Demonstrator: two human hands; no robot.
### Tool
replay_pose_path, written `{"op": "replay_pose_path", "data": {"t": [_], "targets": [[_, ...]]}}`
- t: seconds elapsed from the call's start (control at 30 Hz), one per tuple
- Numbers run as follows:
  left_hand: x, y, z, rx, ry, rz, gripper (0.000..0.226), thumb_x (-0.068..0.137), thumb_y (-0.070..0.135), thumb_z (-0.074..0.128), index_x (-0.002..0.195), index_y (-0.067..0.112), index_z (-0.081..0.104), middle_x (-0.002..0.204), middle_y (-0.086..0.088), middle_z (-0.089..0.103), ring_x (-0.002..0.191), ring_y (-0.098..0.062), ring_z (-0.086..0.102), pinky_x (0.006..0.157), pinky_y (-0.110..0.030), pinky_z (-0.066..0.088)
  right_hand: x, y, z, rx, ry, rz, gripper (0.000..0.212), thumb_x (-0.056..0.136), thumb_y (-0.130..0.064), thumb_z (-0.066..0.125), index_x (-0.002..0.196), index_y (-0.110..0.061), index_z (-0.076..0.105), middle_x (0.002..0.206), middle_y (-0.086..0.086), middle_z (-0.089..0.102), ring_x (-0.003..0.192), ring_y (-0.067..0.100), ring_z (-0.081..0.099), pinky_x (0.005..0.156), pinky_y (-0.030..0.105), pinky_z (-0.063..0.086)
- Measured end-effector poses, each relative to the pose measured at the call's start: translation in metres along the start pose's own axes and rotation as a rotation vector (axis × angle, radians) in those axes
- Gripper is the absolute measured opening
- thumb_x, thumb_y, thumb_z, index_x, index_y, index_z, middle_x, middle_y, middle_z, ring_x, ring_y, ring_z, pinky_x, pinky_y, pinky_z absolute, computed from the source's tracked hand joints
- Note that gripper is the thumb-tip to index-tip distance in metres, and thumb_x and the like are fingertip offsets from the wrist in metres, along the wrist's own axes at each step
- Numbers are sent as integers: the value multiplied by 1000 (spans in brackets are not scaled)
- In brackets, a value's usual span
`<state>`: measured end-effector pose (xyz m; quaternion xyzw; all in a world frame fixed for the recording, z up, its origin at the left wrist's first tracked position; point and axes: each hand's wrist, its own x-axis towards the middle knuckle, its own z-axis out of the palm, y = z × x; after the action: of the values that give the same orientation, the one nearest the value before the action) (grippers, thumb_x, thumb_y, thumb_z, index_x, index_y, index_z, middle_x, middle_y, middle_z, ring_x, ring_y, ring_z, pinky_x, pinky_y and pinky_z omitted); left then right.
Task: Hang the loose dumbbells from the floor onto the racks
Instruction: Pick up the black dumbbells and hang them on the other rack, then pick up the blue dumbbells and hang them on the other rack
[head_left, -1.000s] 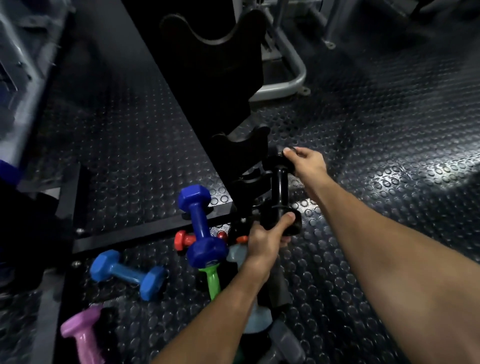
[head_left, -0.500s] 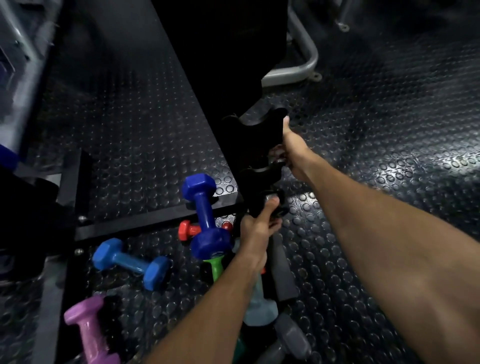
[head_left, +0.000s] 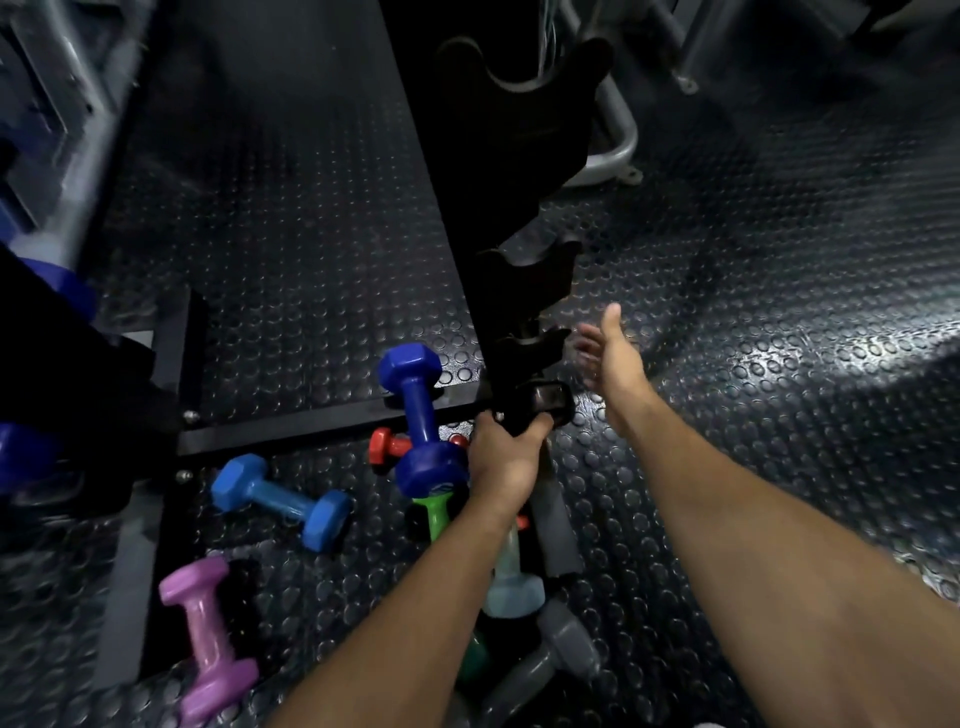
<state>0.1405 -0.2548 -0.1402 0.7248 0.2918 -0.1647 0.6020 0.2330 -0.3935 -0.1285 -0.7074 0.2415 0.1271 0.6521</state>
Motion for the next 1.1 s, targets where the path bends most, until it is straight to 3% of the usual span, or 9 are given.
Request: {"op": "replay_pose_path", "data": {"t": [0.1,0.17,0.27,0.37,0.57,0.77,0.93,1.0,1.1], "targets": [[-8,0,-20,20,34,88,55,96,38,67,143,14,49,121,3,66,106,-14,67,87,-29,56,-38,20,-1,-13,183,31,70,103,-67,29,140,-16,60,136,1,65,126,20,59,115,46,41],[-14,4,-41,10,72,176,41,100,27,64,137,13,54,104,9,67,87,-4,66,70,-19,53,-70,31,5,-50,366,36,51,105,-55,43,123,-14,66,111,-4,67,107,15,60,97,34,46],[-11,12,-79,34,176,267,28,98,18,66,125,13,64,93,12,66,83,-4,65,72,-18,51,-118,47,23,-45,509,-11,22,104,-29,57,117,-15,69,103,-4,66,94,13,61,77,24,42],[13,23,-116,89,276,278,28,92,16,70,120,11,68,98,2,70,88,-15,65,81,-26,49,-151,70,56,-55,429,4,12,101,-26,64,109,-20,71,104,-1,73,91,15,67,76,26,49],[86,36,-157,247,243,257,56,87,31,77,135,10,57,119,-4,63,110,-22,62,85,-27,43,-181,82,126,-75,106,32,34,88,-47,78,110,-28,61,100,-6,70,92,11,67,74,20,46],[144,27,-145,430,12,207,83,78,54,81,145,19,47,133,-5,54,116,-25,58,99,-44,53,-150,87,166,90,131,366,81,71,-60,86,122,-10,48,104,14,72,81,20,67,76,32,53],[169,18,-135,500,-111,189,60,73,46,89,117,22,58,118,-3,62,98,-20,61,76,-30,49,-124,110,177,219,196,476,149,13,-94,77,128,-1,55,109,16,74,94,29,76,90,46,62],[174,13,-134,504,-101,205,60,69,45,91,114,21,60,115,-4,64,96,-21,63,76,-30,52,-121,112,175,229,179,491,145,24,-92,79,133,1,56,110,15,74,93,27,75,86,41,62],[177,11,-136,482,-84,194,62,65,45,94,112,21,61,111,-2,64,96,-22,65,76,-33,55,-122,103,171,395,81,535,89,64,-67,85,124,-5,63,106,10,74,94,24,73,76,33,57]]}}
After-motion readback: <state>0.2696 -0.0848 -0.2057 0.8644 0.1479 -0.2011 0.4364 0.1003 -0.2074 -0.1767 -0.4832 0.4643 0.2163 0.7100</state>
